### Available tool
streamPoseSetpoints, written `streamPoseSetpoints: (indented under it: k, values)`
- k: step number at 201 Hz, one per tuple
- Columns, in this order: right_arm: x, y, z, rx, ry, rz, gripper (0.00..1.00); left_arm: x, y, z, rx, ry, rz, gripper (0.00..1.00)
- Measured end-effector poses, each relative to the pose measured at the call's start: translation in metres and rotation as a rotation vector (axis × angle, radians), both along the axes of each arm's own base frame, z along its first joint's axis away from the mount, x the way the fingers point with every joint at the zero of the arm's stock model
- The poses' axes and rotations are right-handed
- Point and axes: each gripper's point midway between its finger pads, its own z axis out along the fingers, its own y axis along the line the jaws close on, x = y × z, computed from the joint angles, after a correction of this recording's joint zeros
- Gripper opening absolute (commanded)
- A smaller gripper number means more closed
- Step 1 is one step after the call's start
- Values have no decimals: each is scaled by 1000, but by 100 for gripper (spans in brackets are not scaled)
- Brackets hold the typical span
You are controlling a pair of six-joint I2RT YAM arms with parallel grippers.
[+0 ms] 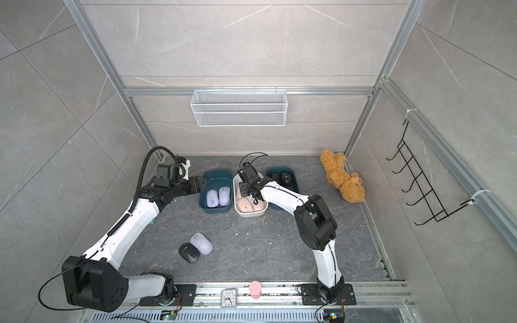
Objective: Place the mice by color into the storage box
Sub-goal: Place the mouse in the storage box.
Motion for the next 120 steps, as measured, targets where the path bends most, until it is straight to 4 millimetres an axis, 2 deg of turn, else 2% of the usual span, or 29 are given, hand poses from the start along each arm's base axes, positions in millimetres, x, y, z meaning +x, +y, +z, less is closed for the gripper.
streamPoseSetpoints:
  k: [29,69,120]
  values:
    - [5,-5,-12,-7,25,-26,56,0,0,-2,2,7,0,72]
    - [2,-5,-32,-17,71,-35,57,0,0,-3,3,11,1,72]
    - [1,-3,-35,1,86,-45,60,1,0,-5,6,16,2,71]
